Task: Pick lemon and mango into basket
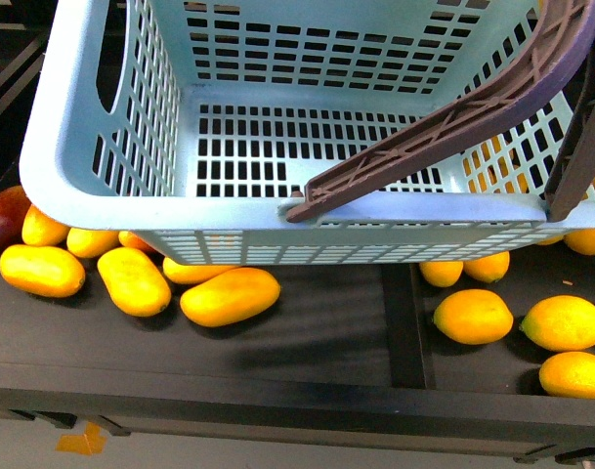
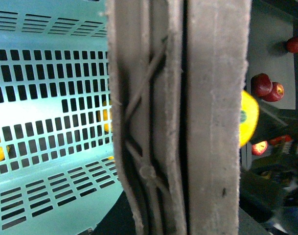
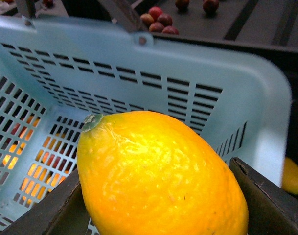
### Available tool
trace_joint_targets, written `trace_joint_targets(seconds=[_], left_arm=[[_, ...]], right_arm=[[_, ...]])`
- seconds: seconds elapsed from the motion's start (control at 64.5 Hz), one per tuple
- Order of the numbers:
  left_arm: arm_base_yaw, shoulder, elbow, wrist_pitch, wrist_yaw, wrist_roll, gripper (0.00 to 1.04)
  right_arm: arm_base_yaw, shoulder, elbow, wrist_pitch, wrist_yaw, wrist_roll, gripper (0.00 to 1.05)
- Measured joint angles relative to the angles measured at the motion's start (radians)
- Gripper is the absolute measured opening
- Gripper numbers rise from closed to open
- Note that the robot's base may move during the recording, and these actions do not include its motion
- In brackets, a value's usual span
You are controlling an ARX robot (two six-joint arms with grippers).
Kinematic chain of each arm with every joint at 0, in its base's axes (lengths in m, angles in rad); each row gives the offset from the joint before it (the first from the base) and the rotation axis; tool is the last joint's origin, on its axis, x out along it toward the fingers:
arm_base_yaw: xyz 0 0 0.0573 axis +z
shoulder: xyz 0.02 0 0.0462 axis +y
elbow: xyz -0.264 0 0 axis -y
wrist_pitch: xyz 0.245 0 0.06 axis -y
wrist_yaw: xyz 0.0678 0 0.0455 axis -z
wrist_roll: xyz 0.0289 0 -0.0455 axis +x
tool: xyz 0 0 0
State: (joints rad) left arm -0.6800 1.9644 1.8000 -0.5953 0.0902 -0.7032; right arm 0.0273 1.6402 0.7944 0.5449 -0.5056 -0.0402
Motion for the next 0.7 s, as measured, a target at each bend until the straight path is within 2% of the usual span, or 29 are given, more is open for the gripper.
trace_joint_targets(seconds=[0.14,0.264,0.341,0.357,0.388,0.434,0.527,0.62,0.698], left_arm=[[0.000,0.000,0.000,0.000,0.000,0.000,0.16],[0.000,0.000,-0.001,0.000,-0.001,0.005,0.16],[0.001,0.000,-0.005,0.000,-0.005,0.000,0.16],[0.001,0.000,-0.005,0.000,-0.004,0.000,0.16],[0.001,0.000,-0.005,0.000,-0.005,0.003,0.16],[0.001,0.000,-0.005,0.000,-0.010,0.002,0.16],[0.000,0.000,-0.005,0.000,-0.009,0.005,0.16],[0.000,0.000,-0.005,0.000,0.001,0.003,0.16],[0.000,0.000,-0.005,0.000,0.007,0.002,0.16]], right_arm=[[0.048,-0.005,-0.022,0.023,0.032,0.032,0.96],[0.039,-0.034,-0.024,0.052,0.134,0.082,0.96],[-0.016,-0.088,-0.035,0.048,0.305,0.141,0.96],[-0.024,-0.096,-0.051,0.084,0.380,0.133,0.93],[-0.033,-0.108,-0.082,0.163,0.452,0.121,0.88],[-0.039,-0.126,-0.132,0.258,0.499,0.098,0.81],[-0.034,-0.180,-0.241,0.363,0.505,0.070,0.66],[-0.033,-0.232,-0.320,0.387,0.505,0.060,0.52],[-0.032,-0.289,-0.396,0.400,0.505,0.051,0.36]])
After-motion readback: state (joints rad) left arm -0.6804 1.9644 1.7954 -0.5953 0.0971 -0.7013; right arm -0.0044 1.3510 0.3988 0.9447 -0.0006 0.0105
